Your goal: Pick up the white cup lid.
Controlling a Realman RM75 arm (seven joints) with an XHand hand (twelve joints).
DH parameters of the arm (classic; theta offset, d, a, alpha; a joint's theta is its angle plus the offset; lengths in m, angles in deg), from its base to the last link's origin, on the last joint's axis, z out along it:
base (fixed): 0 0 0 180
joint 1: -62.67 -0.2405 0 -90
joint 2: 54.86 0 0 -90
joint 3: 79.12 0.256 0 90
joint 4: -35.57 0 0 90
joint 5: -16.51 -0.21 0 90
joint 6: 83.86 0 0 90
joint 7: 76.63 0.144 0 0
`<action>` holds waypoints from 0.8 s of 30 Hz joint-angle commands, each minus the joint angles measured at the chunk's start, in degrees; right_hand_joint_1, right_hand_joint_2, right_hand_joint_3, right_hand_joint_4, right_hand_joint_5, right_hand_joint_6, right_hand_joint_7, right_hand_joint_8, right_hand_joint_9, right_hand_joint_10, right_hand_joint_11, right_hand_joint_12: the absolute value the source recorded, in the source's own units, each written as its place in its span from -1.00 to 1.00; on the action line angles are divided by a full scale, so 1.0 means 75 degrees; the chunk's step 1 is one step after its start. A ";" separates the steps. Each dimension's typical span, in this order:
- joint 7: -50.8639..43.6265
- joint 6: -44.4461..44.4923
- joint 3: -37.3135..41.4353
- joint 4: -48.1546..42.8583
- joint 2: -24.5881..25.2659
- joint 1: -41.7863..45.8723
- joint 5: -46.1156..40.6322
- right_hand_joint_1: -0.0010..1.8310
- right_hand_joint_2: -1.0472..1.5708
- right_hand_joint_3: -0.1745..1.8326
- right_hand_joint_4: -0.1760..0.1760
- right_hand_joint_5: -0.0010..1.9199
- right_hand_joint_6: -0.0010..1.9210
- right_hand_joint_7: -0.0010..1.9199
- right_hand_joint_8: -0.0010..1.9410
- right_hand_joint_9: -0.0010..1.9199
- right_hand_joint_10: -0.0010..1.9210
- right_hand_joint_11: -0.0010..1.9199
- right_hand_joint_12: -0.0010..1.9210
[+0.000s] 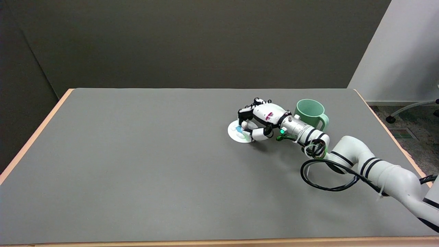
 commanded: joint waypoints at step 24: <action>0.0000 -0.0142 0.0141 0.0034 -0.0069 -0.0037 0.0031 0.16 0.80 -0.72 -0.03 -0.51 0.80 -0.32 0.57 -0.46 -0.08 -0.92 0.39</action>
